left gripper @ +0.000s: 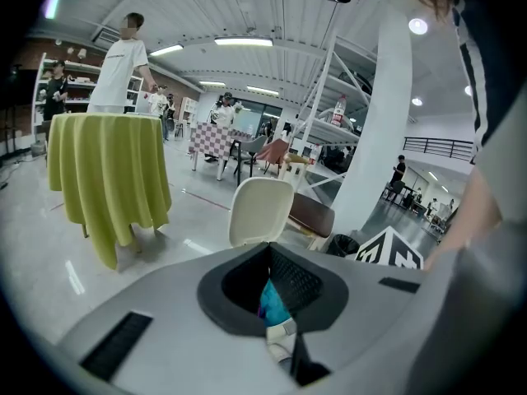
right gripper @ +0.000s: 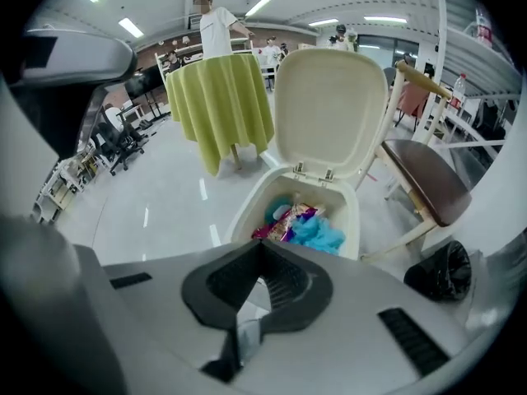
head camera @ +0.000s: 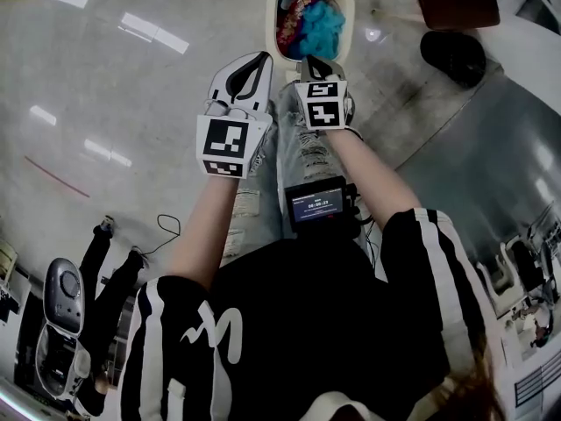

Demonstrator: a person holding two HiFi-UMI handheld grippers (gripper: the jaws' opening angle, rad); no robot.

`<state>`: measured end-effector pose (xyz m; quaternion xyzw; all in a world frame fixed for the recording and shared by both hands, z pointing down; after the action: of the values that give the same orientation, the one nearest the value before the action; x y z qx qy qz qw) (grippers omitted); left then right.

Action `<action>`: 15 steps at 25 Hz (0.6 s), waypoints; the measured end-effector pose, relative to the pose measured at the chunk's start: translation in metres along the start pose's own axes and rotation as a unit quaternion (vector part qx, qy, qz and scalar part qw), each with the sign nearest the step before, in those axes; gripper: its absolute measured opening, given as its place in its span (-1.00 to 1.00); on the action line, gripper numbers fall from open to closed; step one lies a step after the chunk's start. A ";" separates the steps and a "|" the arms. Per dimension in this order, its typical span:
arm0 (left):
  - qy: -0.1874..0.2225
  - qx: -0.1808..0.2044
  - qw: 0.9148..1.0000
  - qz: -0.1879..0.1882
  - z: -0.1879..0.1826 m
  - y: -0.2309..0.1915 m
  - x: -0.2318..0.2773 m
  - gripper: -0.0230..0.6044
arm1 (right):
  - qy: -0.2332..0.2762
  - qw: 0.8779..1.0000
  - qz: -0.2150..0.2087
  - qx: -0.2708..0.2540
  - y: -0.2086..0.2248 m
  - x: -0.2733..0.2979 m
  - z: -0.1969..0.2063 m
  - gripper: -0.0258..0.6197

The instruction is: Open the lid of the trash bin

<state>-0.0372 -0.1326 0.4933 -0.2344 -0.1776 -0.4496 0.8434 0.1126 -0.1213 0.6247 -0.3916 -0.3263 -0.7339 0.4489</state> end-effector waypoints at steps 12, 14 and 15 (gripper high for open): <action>0.002 -0.012 1.000 -0.003 -0.011 0.000 -0.004 -0.90 | 0.082 0.997 -0.009 0.003 -0.006 -0.044 -0.042 -0.89; 0.002 -0.015 1.000 -0.003 -0.012 0.000 -0.005 -0.90 | 0.094 0.996 -0.009 0.001 -0.007 -0.051 -0.047 -0.89; 0.002 -0.016 1.000 -0.003 -0.012 0.000 -0.006 -0.90 | 0.100 0.995 -0.008 -0.001 -0.008 -0.054 -0.050 -0.89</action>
<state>-0.0392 -0.1353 0.4800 -0.2461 -0.1698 -0.4555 0.8385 0.1073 -0.1378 0.5531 -0.3140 -0.2820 -0.7737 0.4726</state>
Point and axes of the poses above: the fingertips, and each gripper's own axes: x forward along the fingers, y to its right, z out of its underside, the point moved 8 cm from there along -x, backward along the fingers, and after that the axes turned 2 degrees about -z, right-handed, at the moved point
